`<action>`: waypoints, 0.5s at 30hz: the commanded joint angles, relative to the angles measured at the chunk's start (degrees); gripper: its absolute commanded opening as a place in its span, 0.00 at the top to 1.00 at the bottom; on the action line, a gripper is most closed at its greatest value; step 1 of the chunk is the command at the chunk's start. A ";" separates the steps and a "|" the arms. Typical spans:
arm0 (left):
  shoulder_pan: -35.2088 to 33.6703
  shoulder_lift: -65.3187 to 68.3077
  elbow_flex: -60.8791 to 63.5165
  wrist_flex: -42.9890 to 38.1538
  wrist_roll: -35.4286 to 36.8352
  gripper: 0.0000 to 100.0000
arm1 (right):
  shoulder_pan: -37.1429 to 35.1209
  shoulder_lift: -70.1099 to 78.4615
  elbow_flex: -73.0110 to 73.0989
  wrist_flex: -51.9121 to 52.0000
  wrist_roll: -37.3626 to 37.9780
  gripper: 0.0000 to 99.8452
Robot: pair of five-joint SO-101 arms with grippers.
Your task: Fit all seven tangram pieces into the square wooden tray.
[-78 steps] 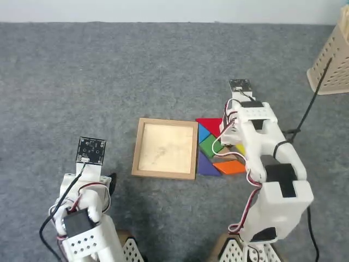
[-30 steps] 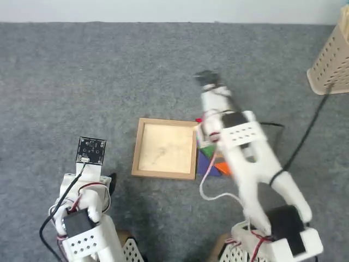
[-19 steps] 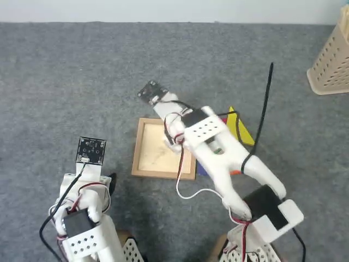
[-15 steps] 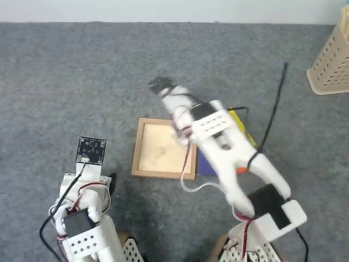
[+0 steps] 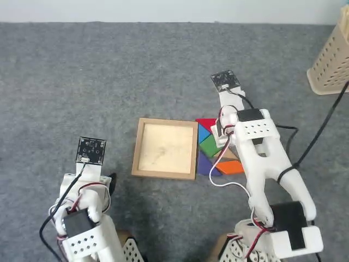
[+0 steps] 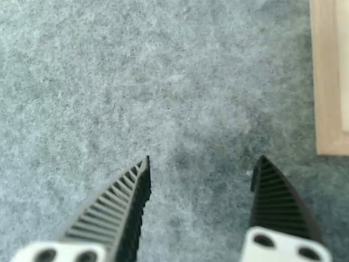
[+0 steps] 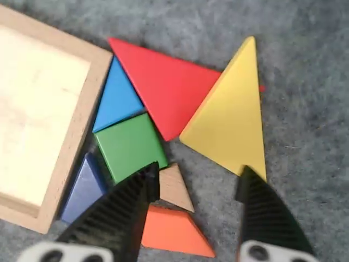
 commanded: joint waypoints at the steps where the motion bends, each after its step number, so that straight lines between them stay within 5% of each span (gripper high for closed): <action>1: -0.26 -0.88 -0.48 0.18 -0.53 0.72 | 1.10 0.31 -0.44 -2.77 -0.44 0.74; 15: -0.26 -0.88 -0.48 0.18 -0.53 0.72 | 1.54 9.27 -1.93 -8.13 1.67 0.74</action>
